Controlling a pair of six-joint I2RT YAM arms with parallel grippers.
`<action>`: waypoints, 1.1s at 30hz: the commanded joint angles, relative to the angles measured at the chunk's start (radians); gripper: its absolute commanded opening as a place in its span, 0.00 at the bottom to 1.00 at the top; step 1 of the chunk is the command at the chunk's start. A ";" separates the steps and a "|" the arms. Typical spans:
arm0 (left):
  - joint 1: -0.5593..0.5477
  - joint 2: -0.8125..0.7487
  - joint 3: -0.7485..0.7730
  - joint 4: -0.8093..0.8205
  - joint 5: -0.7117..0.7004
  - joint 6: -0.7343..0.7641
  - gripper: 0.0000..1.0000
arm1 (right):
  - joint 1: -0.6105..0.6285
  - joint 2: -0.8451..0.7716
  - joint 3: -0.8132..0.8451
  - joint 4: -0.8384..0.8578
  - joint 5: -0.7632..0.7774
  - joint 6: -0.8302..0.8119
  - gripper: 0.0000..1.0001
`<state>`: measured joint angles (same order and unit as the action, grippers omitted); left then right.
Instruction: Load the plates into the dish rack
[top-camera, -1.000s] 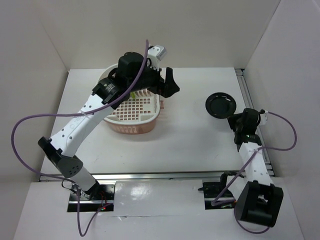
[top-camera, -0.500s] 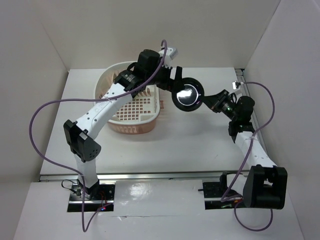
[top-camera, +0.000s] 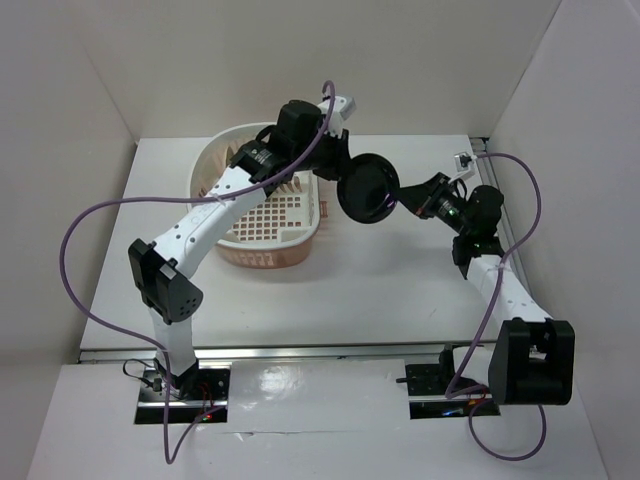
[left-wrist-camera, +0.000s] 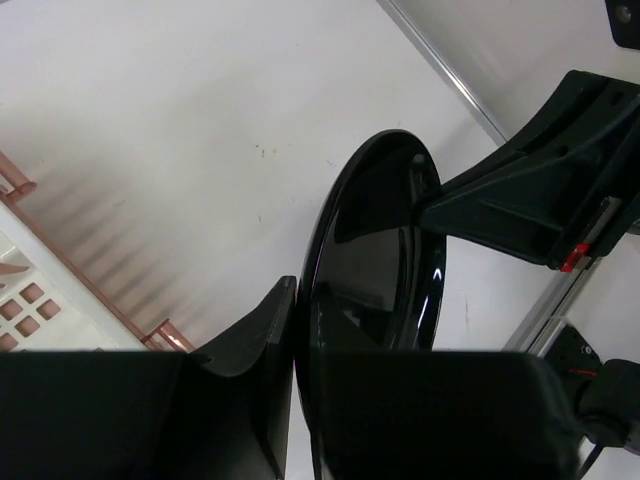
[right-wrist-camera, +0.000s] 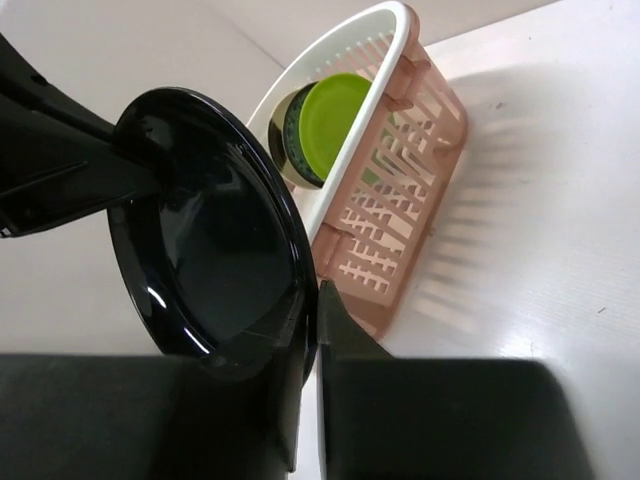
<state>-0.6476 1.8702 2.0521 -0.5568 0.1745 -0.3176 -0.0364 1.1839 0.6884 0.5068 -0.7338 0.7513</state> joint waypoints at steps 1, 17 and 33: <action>-0.001 0.000 0.017 0.031 -0.052 0.002 0.00 | 0.018 -0.001 0.057 0.059 0.005 -0.030 0.34; 0.008 0.029 0.074 0.049 -0.932 0.156 0.00 | 0.018 0.002 0.053 -0.263 0.283 -0.142 1.00; 0.028 0.233 0.180 0.147 -1.351 0.239 0.00 | 0.141 0.062 0.019 -0.251 0.274 -0.098 1.00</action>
<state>-0.6189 2.0823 2.2070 -0.5144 -1.0508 -0.1417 0.0647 1.2373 0.7101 0.2535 -0.4644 0.6456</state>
